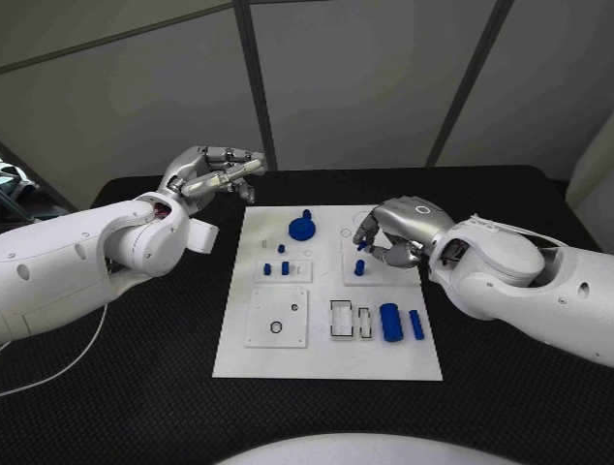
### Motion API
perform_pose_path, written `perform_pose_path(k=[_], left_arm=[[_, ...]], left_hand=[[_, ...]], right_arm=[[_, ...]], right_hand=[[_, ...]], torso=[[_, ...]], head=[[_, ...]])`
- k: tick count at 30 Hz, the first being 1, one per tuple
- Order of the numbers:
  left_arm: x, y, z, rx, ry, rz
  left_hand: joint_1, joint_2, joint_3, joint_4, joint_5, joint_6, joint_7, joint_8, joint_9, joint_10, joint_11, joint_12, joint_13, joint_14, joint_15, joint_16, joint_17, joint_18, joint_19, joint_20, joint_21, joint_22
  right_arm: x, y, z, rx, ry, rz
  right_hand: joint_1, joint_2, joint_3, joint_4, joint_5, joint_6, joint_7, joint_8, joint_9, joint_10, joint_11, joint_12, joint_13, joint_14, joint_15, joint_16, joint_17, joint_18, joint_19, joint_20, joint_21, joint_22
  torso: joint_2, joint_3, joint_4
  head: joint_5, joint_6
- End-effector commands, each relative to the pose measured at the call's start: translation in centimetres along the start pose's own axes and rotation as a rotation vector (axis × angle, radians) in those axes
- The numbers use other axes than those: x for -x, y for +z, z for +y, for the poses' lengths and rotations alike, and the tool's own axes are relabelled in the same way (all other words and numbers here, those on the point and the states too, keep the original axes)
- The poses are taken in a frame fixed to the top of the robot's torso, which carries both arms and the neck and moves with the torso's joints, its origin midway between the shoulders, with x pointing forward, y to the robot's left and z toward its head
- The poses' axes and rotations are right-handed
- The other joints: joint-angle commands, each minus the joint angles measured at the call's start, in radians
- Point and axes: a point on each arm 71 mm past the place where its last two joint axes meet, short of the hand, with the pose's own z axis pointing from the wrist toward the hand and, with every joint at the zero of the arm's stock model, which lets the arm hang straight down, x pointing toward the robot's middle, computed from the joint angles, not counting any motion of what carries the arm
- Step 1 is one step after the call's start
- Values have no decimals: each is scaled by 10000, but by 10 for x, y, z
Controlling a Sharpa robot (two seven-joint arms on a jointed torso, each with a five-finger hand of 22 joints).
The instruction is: Assemble the parts on the task board
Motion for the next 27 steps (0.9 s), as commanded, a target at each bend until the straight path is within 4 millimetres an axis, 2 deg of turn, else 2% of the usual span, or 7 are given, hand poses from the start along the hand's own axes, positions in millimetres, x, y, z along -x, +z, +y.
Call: perform_pose_path(k=[1,6,8,12,15,21,27], left_arm=[[2,1,0,-23,-79,29],[2,3,1,-29,-68,-1],[1,4,1,-35,-80,18],[-2,6,2,-36,-109,71],[-5,7,2,-31,-143,136],[-8,9,3,4,-199,244],[-10,10,3,-3,-226,298]], left_hand=[[77,19,-42,-25,2,-42,21,44,-12,-58,20,57,-6,-93,-7,-68,-19,-188,-40,-12,-55,-13],[79,17,-45,-26,1,-46,23,44,-12,-62,21,58,-6,-95,-6,-70,-23,-188,-40,-12,-60,-16],[79,17,-45,-26,1,-46,23,44,-12,-62,21,58,-6,-95,-6,-70,-23,-188,-40,-12,-60,-16],[80,17,-47,-27,1,-47,23,44,-12,-63,22,59,-6,-96,-6,-71,-25,-188,-41,-12,-62,-18],[80,18,-48,-26,0,-48,24,45,-12,-64,23,60,-6,-96,-5,-73,-27,-188,-41,-12,-64,-20],[222,70,5,-108,14,-55,24,63,-9,-80,18,87,-9,-108,-15,-96,-73,-184,-32,-20,-105,-52],[239,73,13,-118,15,-59,25,64,-9,-86,19,89,-10,-110,-16,-99,-80,-183,-30,-21,-109,-55]], right_arm=[[3,4,16,390,344,-142],[1,14,37,926,531,-50],[-1,18,46,1180,537,-12],[-6,24,62,1584,600,105],[-14,28,73,1855,674,330],[-36,31,84,2033,805,790],[-52,32,90,2112,913,1143]], right_hand=[[-99,11,14,-78,84,20,23,-63,16,19,13,-43,-17,437,-34,44,0,-145,68,15,50,1329],[-105,12,21,-88,116,17,28,-70,15,19,17,-56,-19,435,-32,47,-8,-146,70,16,57,1337],[-118,10,22,-99,169,24,30,-73,16,31,18,-64,-18,434,-30,59,-8,-160,107,18,104,1387],[-123,0,21,-117,206,30,30,-76,17,42,17,-72,-17,432,-30,63,-17,-176,149,19,156,1441],[-131,-7,26,-142,289,36,28,-83,18,53,22,-86,-15,427,-28,70,-28,-177,149,20,164,1450],[-147,-22,36,-186,453,41,37,-97,19,67,23,-114,-14,420,-25,90,-36,-175,142,23,168,1456],[-196,-51,13,-191,513,42,41,-107,19,73,28,-131,-14,415,-21,92,-55,-178,146,27,179,1469]], torso=[[11,4,21],[6,-24,19],[15,-24,30],[24,-2,14],[10,-34,28],[12,-19,30],[5,-15,-10]], head=[[108,-60],[291,-140],[344,-162],[550,-225],[660,-294],[932,-428],[1105,-483]])
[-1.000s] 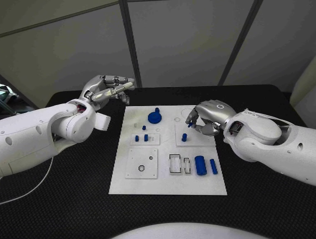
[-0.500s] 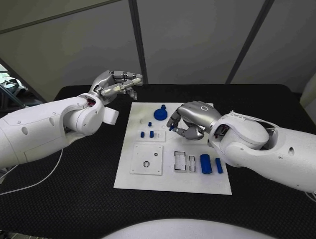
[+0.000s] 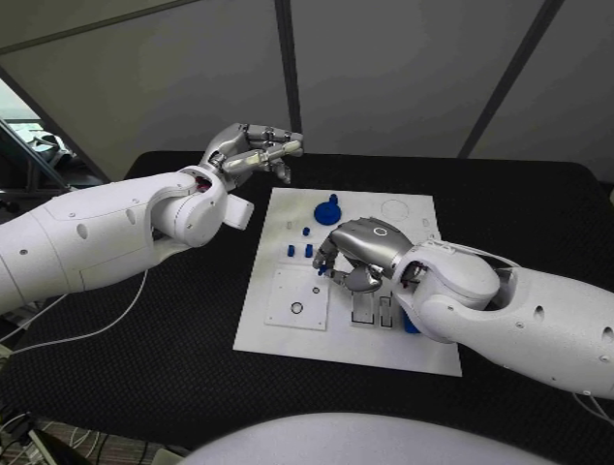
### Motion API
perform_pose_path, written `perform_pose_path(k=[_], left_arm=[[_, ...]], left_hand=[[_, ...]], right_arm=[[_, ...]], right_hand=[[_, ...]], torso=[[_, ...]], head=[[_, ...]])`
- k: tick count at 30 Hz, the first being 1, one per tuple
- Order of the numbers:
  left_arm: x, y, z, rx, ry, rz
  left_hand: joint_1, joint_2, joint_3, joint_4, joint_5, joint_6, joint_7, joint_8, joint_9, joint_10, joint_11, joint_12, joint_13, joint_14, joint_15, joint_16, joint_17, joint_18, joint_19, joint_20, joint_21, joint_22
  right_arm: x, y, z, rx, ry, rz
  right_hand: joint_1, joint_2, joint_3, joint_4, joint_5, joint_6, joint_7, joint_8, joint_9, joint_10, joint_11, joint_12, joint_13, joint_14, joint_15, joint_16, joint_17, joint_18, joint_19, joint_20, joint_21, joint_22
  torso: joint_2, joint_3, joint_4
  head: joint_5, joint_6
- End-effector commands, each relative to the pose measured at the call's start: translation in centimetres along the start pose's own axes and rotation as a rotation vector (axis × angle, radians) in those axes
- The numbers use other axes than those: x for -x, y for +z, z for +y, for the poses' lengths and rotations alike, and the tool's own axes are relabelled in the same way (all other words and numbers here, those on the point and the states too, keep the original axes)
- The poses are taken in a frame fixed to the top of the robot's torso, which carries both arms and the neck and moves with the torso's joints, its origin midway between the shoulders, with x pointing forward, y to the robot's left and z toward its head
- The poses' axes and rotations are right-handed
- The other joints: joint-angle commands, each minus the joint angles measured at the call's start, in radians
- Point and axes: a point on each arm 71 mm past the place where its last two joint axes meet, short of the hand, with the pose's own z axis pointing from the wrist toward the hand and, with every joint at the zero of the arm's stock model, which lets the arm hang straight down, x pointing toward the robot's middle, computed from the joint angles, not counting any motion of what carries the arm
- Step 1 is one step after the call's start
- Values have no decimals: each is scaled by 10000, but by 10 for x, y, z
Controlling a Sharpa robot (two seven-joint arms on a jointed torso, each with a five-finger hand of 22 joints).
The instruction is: Assemble the parts on the task board
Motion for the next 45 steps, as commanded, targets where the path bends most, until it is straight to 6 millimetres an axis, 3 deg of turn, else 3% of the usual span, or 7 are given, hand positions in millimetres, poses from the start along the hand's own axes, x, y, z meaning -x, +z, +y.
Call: perform_pose_path(k=[1,10,22,45], left_arm=[[-2,1,-1,-34,-123,137],[-3,1,-2,-59,-154,204],[-1,-1,-2,-57,-132,165],[0,0,-2,-23,-129,158]], left_hand=[[93,36,-4,-47,14,-58,25,64,-10,-52,-15,41,-9,-71,18,-63,-12,-182,-30,-21,-32,-9],[109,39,4,-58,15,-62,28,67,-10,-60,-12,44,-11,-75,19,-68,-22,-182,-28,-23,-38,-13],[113,40,6,-61,15,-63,28,67,-10,-62,-12,44,-11,-76,19,-69,-24,-183,-28,-23,-40,-15],[116,35,6,-66,13,-70,33,68,-11,-70,-8,46,-13,-80,21,-72,-31,-184,-28,-23,-45,-18]], right_arm=[[-7,2,3,241,-123,339],[-17,4,3,216,-313,563],[-21,6,4,244,-386,674],[-29,6,7,354,-495,931]], right_hand=[[-119,34,-22,-51,58,27,25,-53,17,74,28,-59,-8,412,-21,50,-24,-179,111,-10,73,1475],[-132,26,-29,-54,76,30,24,-54,17,78,27,-63,-7,411,-19,55,-24,-183,122,-9,88,1491],[-141,21,-35,-55,87,35,22,-54,18,84,26,-65,-6,411,-19,62,-19,-186,130,-8,99,1502],[-164,35,-40,-55,111,59,14,-48,24,109,19,-66,-1,409,-22,70,-25,-190,140,-7,114,1519]], torso=[[-9,8,-15],[3,13,-26],[0,11,-12],[-12,5,-14]], head=[[120,-58],[241,-175],[289,-262],[370,-312]])
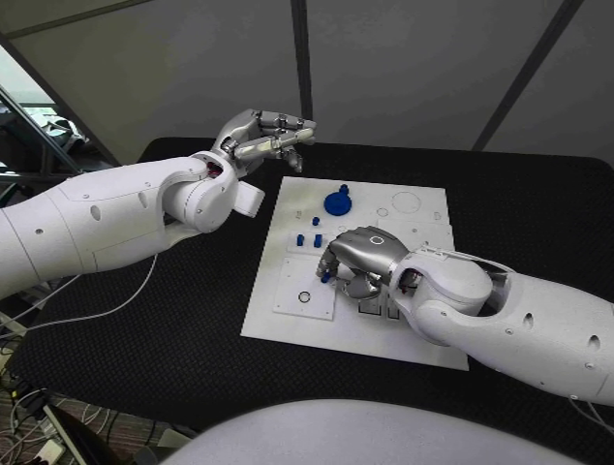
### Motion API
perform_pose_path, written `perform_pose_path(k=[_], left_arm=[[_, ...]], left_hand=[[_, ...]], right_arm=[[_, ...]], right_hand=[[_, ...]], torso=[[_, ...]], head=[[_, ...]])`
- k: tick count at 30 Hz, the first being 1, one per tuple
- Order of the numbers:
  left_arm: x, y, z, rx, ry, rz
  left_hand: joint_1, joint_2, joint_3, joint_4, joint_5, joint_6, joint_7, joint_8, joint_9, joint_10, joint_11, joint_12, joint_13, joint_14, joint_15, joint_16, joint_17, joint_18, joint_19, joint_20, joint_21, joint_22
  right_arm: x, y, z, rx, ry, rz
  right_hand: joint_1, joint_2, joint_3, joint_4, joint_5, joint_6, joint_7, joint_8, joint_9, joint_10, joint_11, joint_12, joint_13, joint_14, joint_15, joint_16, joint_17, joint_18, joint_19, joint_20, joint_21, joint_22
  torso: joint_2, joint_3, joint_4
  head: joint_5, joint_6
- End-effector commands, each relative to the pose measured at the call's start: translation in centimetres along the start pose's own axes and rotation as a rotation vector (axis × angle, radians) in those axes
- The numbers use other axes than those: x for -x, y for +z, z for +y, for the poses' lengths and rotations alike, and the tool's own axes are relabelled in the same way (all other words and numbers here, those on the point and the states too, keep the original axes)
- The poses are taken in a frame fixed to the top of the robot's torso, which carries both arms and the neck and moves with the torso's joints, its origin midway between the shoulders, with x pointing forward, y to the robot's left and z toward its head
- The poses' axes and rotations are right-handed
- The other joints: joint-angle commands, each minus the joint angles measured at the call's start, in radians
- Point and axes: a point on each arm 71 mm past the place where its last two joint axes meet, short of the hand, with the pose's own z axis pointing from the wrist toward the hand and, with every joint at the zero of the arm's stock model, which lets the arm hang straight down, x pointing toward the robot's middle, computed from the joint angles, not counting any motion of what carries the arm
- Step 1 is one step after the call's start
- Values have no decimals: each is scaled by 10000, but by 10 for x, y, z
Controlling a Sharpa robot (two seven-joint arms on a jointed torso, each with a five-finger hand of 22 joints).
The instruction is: Assemble the parts on the task board
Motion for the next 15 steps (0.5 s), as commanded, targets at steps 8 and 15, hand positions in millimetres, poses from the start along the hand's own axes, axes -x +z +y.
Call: perform_pose_path(k=[8,15], left_arm=[[-1,1,-1,-28,-100,96],[-2,1,-1,2,-116,133]], left_hand=[[76,-4,6,-67,11,-77,38,67,-13,-78,-3,47,-14,-82,21,-39,-17,-184,-27,-23,-51,-14],[76,-4,6,-67,11,-77,38,67,-13,-78,-3,47,-14,-82,21,-39,-17,-184,-27,-23,-51,-14]], right_arm=[[-2,1,0,26,-201,180],[-4,4,-1,-90,-268,402]], right_hand=[[-144,1,-19,-26,67,84,27,40,13,83,-18,-71,0,406,-24,33,-23,-190,137,-7,33,1518],[-552,-180,-156,130,87,-414,200,-252,-106,-395,144,-419,-140,348,109,-54,-218,-128,-65,67,-172,1321]], torso=[[1,-2,4],[5,-4,-4]], head=[[-4,1],[4,11]])
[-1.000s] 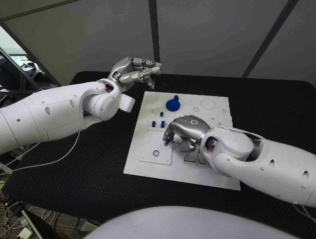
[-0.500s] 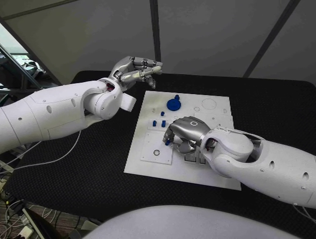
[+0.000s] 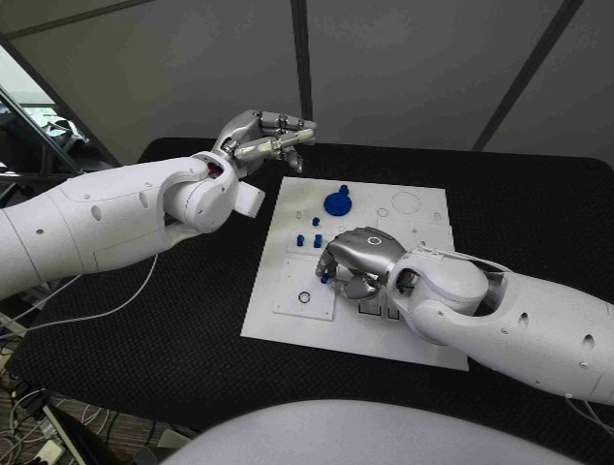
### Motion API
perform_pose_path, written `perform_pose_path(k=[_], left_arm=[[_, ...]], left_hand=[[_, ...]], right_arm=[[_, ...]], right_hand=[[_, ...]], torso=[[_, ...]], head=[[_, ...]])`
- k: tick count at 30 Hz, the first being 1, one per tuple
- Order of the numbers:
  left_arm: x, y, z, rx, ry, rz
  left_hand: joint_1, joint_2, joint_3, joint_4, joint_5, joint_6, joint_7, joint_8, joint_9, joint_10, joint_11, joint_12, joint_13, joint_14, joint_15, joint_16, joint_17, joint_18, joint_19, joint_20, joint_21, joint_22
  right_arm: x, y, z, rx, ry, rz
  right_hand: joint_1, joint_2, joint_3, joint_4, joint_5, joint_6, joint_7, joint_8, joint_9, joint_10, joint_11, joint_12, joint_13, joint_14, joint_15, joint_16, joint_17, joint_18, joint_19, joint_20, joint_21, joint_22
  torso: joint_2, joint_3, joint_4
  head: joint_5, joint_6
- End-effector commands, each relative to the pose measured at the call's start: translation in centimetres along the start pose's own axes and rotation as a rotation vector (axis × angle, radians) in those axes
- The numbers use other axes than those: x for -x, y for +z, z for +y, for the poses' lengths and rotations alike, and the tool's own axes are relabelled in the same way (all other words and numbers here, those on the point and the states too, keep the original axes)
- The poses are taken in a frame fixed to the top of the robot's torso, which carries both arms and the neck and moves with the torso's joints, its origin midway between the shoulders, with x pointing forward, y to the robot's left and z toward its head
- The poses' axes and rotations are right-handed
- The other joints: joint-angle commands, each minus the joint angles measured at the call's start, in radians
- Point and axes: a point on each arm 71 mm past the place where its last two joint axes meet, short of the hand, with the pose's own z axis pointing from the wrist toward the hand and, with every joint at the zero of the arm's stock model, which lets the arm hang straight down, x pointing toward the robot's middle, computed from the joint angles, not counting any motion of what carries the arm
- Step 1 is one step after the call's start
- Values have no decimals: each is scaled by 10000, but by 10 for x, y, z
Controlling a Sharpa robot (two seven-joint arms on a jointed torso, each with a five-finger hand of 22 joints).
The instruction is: Assemble the parts on the task board
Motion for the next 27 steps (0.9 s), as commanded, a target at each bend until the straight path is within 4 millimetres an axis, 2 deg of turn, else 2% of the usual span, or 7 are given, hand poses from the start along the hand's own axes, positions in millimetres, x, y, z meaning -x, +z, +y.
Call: perform_pose_path(k=[1,5,13,17,20,23,27], left_arm=[[-2,1,-1,-11,-109,123],[-2,1,-1,17,-114,136],[-1,1,0,67,-120,152],[-1,1,0,85,-121,155],[-1,1,0,96,-120,154],[0,1,0,110,-117,150],[1,0,0,126,-106,127]], left_hand=[[76,-5,6,-67,11,-40,0,67,-13,-78,-3,47,-14,-82,21,-40,-9,-184,-27,-23,-51,-15],[77,-3,8,-68,11,-44,3,67,-14,-84,-1,48,-15,-84,22,-42,-13,-184,-27,-22,-55,-17],[78,-1,9,-69,11,-48,4,67,-14,-87,1,49,-16,-85,23,-44,-17,-185,-27,-22,-57,-19],[78,0,9,-69,10,-49,5,67,-14,-89,2,49,-16,-86,24,-45,-18,-185,-27,-22,-59,-20],[78,0,9,-69,10,-49,5,67,-14,-89,2,49,-16,-86,24,-45,-18,-185,-27,-22,-59,-20],[78,0,9,-69,10,-49,5,67,-14,-89,2,49,-16,-86,24,-45,-18,-185,-27,-22,-59,-20],[78,0,9,-69,10,-49,5,67,-14,-89,2,49,-16,-86,24,-45,-18,-185,-27,-22,-59,-20]], right_arm=[[-3,1,-1,-89,-166,311],[-3,1,-2,-111,-170,307],[-2,0,-3,-166,-136,8],[4,-2,-3,-128,-30,-703],[9,-7,-3,-36,134,-1302],[13,-17,-5,-13,333,-1749],[17,-33,-13,-254,501,-1846]], right_hand=[[-324,-113,-121,100,123,-432,114,-204,-119,-451,132,-265,-135,317,155,-118,-207,-94,-175,102,-280,1204],[-509,-292,-232,157,119,-698,159,-212,-165,-770,245,-436,-267,253,245,-227,-384,-10,-427,202,-558,939],[-535,-327,-250,158,135,-853,155,-201,-174,-918,271,-486,-340,232,266,-253,-451,18,-499,243,-643,864],[-594,-403,-305,172,161,-1020,158,-210,-186,-1006,288,-492,-385,215,285,-280,-516,43,-569,268,-727,788],[-618,-458,-345,172,162,-1145,144,-209,-190,-1107,298,-506,-424,198,293,-321,-589,71,-649,281,-821,700],[-596,-424,-332,169,190,-1105,136,-166,-168,-1089,289,-466,-435,191,290,-332,-618,73,-651,285,-828,697],[-612,-447,-355,174,195,-1103,118,-156,-160,-1066,278,-429,-443,183,284,-349,-652,78,-664,285,-845,683]], torso=[[5,-1,-5],[7,5,-6],[-1,7,-7],[-6,10,-13],[-6,25,-19],[-8,13,-13],[-13,13,-34]], head=[[3,1],[7,-1],[5,2],[-14,17],[-16,46],[-45,70],[-75,121]])
